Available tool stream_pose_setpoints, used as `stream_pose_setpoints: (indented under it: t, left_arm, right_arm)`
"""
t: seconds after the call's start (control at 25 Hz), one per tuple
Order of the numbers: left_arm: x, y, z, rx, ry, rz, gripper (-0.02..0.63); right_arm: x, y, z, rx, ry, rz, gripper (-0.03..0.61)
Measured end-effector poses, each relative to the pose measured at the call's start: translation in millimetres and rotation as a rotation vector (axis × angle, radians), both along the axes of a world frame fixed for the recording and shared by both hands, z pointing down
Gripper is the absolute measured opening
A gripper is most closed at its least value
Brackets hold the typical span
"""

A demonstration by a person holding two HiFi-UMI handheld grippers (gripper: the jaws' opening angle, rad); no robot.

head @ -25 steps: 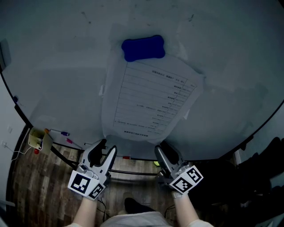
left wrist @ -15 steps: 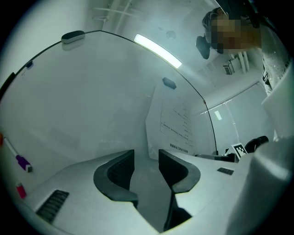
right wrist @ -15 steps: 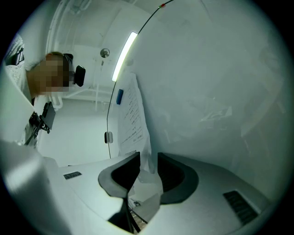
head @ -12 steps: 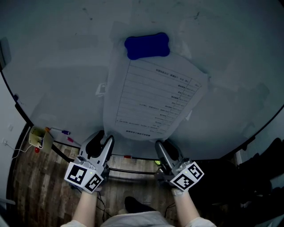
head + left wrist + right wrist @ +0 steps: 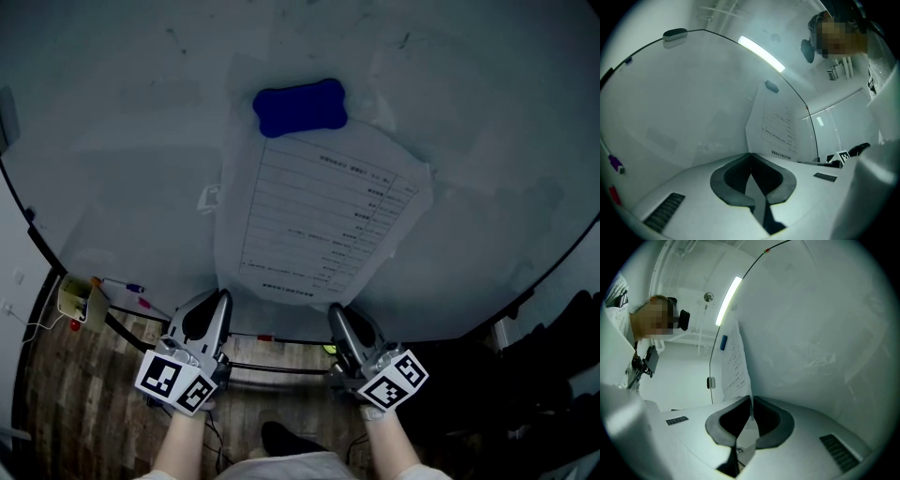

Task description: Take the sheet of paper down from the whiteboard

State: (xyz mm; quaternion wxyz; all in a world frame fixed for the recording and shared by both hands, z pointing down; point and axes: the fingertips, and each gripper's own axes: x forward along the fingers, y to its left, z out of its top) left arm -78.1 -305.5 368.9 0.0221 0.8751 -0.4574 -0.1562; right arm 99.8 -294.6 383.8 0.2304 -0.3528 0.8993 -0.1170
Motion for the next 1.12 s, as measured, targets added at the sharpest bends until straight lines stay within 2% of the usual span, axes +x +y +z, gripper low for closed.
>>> stream_pose_setpoints:
  t: [0.36, 0.44, 0.56, 0.64, 0.76, 0.92, 1.0, 1.12]
  left_arm:
    - [-4, 0, -2, -0.006, 0.008, -0.015, 0.015]
    - [-5, 1, -2, 0.012, -0.053, -0.062, 0.015]
    - [-3, 6, -12, 0.066, -0.241, -0.169, 0.015]
    - [2, 11, -27, 0.103, -0.308, -0.185, 0.015]
    - [-3, 18, -35, 0.150, -0.291, -0.220, 0.017]
    - [-26, 22, -35, 0.146, -0.289, -0.323, 0.042]
    - [-30, 25, -48, 0.166, -0.322, -0.345, 0.042]
    - [-24, 30, -74, 0.228, -0.381, -0.320, 0.041]
  right_arm:
    - [-4, 0, 3, -0.018, 0.010, -0.012, 0.032]
    - [-3, 0, 3, -0.019, 0.004, -0.012, 0.032]
    - [-5, 3, 2, -0.015, 0.015, -0.016, 0.032]
    - [-5, 5, 2, -0.012, 0.014, -0.014, 0.032]
    - [-8, 6, 3, -0.006, 0.010, -0.015, 0.032]
    - [-5, 3, 1, -0.007, -0.015, 0.003, 0.029]
    - [0, 2, -2, -0.013, -0.033, 0.014, 0.028]
    - [4, 2, -3, -0.016, -0.042, 0.028, 0.028]
